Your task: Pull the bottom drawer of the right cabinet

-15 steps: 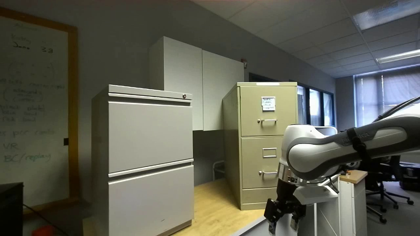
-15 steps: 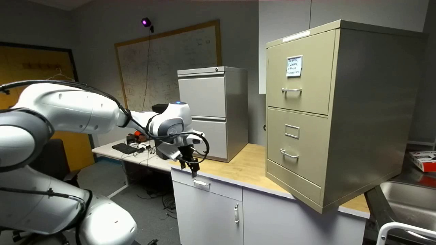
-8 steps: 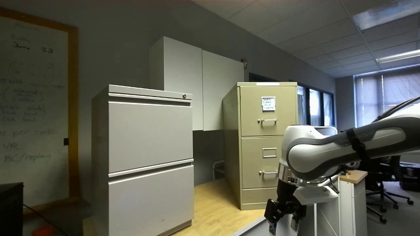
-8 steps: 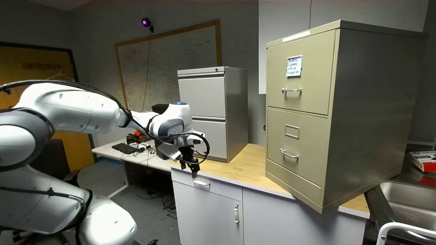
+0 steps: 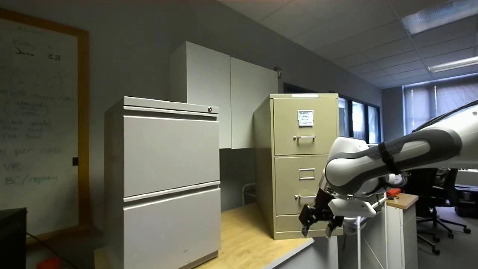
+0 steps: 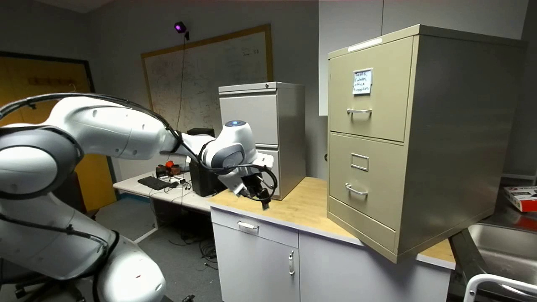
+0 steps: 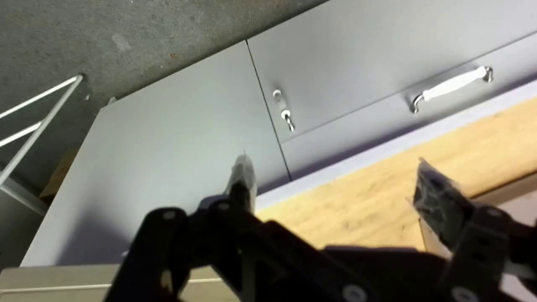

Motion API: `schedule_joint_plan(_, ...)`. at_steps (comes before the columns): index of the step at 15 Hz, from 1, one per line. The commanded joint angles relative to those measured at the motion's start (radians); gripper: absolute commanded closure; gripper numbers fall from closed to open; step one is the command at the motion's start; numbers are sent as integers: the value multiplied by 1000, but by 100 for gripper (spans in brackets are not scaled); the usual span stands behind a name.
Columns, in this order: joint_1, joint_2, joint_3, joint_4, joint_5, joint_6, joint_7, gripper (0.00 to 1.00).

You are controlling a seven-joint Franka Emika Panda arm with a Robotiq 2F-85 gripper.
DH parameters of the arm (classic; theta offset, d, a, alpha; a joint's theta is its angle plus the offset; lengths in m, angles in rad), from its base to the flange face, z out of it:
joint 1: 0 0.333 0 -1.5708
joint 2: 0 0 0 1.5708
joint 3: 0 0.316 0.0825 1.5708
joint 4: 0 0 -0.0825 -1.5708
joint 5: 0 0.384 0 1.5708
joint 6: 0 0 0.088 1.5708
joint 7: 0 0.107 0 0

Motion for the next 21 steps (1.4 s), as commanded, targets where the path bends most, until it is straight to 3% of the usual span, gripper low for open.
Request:
schedule_joint_plan(1,-3,114,-97,123,37,87,-102,0)
schedule_joint_plan(4,16,216,-190,240,83,140,-219,0)
schedule_joint_plan(7,41,334,-271,396,213,145,-319,0)
schedule_joint_plan(12,148,532,-434,667,652,97,-513,0)
schedule_joint_plan(13,132,581,-440,712,739,71,-554,0)
schedule_joint_plan(14,40,627,-373,747,820,37,-593,0)
schedule_joint_plan(15,7,658,-359,771,867,6,-612,0)
schedule_joint_plan(21,-204,822,-275,813,992,-88,-642,0)
